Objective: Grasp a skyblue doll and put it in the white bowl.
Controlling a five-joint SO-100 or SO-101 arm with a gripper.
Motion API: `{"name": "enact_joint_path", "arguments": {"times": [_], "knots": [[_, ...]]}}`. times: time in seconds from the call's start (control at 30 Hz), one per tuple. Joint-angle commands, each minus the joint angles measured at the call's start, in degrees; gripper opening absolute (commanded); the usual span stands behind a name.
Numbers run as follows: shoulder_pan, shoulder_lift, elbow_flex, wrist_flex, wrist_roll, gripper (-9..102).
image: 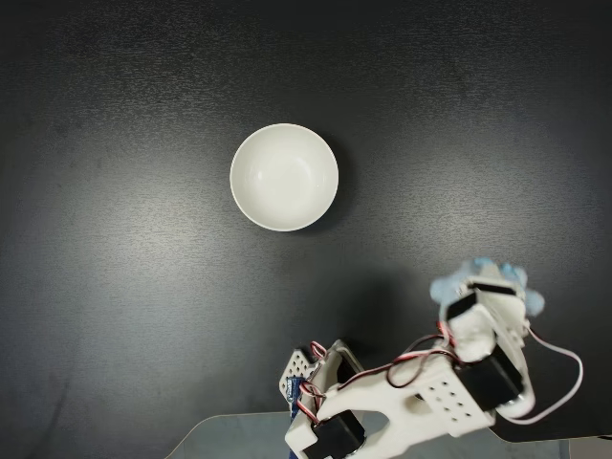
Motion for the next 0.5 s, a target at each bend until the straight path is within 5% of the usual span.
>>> {"name": "enact_joint_path", "arguments": {"times": [0.0, 0.47], "knots": [[-15.4, 4.1, -11.9, 2.1, 13.9, -1], [-51.7, -7.4, -14.3, 1.4, 32.3, -1]]}}
